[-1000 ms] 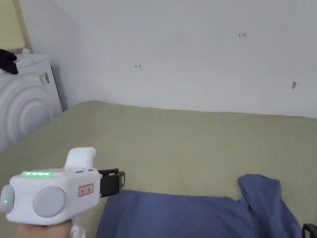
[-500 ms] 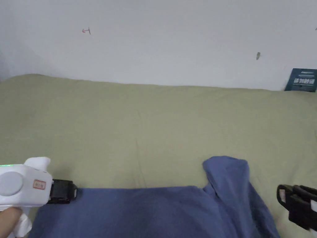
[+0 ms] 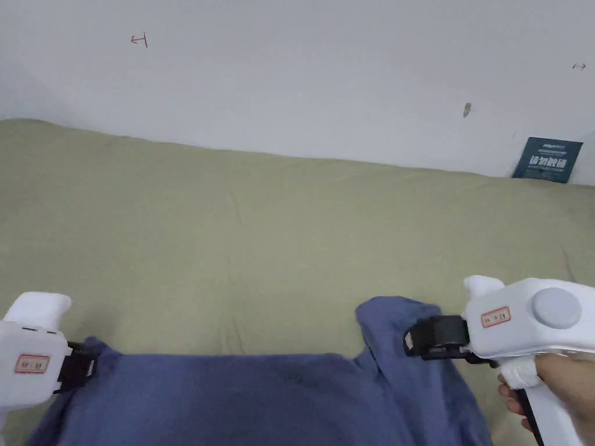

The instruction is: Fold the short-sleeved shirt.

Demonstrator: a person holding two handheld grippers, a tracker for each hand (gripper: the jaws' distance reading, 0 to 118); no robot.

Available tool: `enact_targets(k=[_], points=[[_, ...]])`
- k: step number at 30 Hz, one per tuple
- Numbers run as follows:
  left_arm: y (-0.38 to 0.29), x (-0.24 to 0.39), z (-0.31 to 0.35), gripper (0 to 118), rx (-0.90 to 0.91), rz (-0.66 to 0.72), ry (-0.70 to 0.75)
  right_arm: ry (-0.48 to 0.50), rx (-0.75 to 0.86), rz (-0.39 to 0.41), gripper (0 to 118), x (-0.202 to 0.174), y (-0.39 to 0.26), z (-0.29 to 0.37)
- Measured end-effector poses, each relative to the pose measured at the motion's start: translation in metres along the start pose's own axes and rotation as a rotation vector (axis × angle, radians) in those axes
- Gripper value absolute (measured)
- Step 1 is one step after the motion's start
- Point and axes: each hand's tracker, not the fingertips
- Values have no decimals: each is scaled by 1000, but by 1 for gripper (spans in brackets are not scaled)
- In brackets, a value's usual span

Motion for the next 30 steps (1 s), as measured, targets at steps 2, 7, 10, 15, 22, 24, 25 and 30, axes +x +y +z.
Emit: enact_targets(k=[2, 7, 10, 15, 22, 24, 25, 30], points=[[-2, -4, 1, 1, 9, 32, -4, -20, -62, -43, 103, -2, 3, -15], [-3, -14, -5, 1, 7, 52, -34, -128, -43, -14, 3, -15, 5, -27], [-4, -18, -8, 1, 16, 52, -43, -98, -13, -10, 3, -12, -1, -19], [-4, -14, 12, 1, 73, 15, -80, -15, 161, -17, 3, -15, -19, 26], [-7, -5, 86, 1, 149, -85, -125, 31, 256, 93, 3, -50, -57, 116], [-15, -3, 111, 1, 165, -91, -133, 41, 289, 115, 3, -59, -76, 141], [-22, -2, 127, 1, 181, -91, -139, 45, 299, 119, 3, -62, -84, 153], [-69, 5, 184, 1, 206, -99, -171, 5, 330, 105, 3, -73, -146, 205]])
